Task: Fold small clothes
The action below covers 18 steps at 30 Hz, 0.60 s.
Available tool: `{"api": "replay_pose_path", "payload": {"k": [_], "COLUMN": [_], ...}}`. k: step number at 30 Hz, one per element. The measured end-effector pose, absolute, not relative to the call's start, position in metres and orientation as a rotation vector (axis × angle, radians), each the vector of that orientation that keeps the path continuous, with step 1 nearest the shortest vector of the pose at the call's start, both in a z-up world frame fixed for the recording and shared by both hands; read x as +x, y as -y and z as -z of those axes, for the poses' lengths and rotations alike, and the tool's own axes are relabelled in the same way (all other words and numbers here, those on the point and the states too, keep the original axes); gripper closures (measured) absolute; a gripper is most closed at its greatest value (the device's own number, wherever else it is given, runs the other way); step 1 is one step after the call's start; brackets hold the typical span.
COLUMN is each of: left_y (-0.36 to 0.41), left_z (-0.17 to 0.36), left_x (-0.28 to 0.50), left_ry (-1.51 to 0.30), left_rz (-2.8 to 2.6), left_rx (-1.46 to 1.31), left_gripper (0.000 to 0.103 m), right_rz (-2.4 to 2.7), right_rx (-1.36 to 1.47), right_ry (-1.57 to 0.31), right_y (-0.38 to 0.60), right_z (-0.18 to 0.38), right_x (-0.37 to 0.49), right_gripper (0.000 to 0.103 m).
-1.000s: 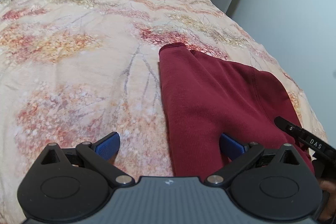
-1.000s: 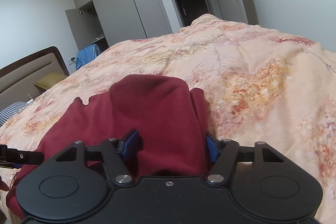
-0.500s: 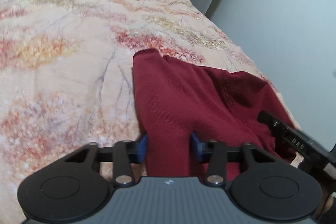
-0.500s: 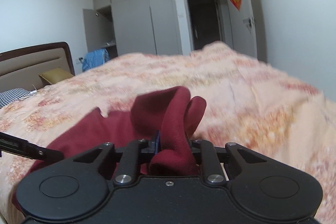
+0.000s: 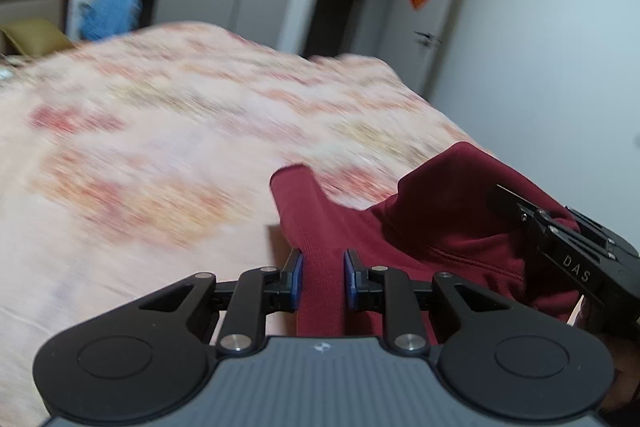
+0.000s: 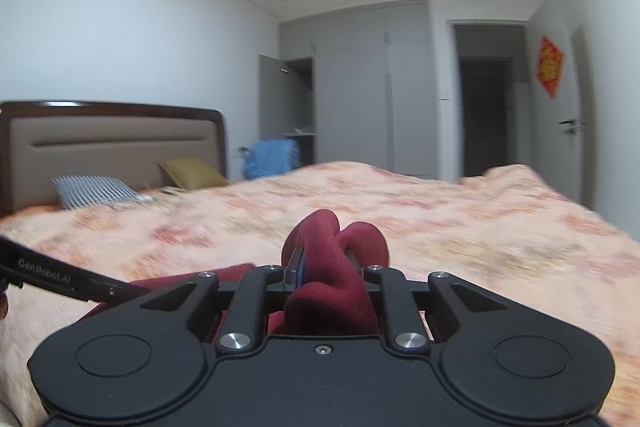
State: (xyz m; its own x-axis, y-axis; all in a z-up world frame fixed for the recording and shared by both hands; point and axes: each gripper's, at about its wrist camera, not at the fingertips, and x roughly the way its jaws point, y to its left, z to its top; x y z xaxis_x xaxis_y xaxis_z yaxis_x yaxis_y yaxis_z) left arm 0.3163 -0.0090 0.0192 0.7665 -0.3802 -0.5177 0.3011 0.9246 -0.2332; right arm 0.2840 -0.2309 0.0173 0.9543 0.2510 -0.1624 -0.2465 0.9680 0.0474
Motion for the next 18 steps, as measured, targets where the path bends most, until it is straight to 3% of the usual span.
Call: {"api": "replay_pose_path", "payload": {"k": [7,13,18], "left_y": [-0.047,-0.073,-0.079], "left_z": [-0.028,-0.004,0.011], "left_x": [0.327,0.333,0.327], "left_ry": [-0.536,-0.601,-0.62], "left_rz": [0.17,0.114,0.095], "left_rx": [-0.113,-0.162,-0.193], "left_gripper": [0.08,0.079,0.068], "right_rz": [-0.359,-0.315,-0.226], "right_rx": [0.032,0.018,0.04], "right_ry": [-0.169,-0.268,-0.362], "right_y": [0.173,0.161,0.175], "right_z": [-0.014,0.01,0.028], "right_x": [0.343,0.355,0.358], "right_gripper": [0.084,0.083,0.072]}}
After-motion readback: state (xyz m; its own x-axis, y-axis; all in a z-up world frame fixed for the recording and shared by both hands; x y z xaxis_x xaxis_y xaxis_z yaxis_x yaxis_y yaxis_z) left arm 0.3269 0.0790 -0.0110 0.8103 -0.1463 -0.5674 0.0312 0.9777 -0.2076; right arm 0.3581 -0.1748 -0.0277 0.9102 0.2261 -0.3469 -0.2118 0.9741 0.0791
